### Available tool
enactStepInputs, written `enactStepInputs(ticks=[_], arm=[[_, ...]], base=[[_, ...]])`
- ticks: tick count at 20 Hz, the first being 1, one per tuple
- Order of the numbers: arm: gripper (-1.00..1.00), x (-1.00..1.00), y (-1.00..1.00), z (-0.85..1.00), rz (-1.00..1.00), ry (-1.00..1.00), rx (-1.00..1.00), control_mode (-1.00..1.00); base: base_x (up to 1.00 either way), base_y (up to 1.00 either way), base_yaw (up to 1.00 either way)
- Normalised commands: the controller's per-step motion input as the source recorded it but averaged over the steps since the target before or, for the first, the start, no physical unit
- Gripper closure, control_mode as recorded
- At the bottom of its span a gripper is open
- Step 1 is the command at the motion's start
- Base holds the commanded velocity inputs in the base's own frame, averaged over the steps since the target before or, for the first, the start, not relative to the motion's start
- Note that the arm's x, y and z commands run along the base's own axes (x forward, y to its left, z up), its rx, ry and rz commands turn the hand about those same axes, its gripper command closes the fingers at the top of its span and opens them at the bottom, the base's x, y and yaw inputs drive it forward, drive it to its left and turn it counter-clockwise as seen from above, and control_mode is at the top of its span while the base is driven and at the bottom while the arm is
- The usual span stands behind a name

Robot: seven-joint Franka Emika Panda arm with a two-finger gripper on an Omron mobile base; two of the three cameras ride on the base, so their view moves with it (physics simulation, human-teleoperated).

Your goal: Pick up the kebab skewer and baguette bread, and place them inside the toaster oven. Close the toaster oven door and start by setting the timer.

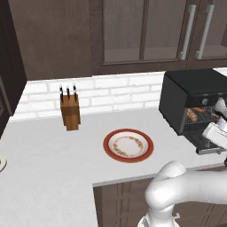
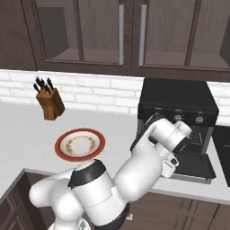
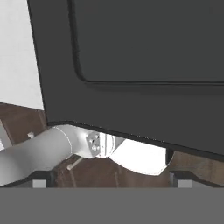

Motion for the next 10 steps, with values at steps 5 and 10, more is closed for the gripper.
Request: enactStepInputs(ticks=[5, 10], arm=[[-1.0, 0.92, 0.77, 0.0, 0.0, -0.48, 0.0, -1.0], [-1.0, 0.99, 0.82, 0.0, 0.0, -0.5, 0.0, -1.0]], base=[[0.0, 0.0, 0.0], [0.0, 0.0, 0.0]])
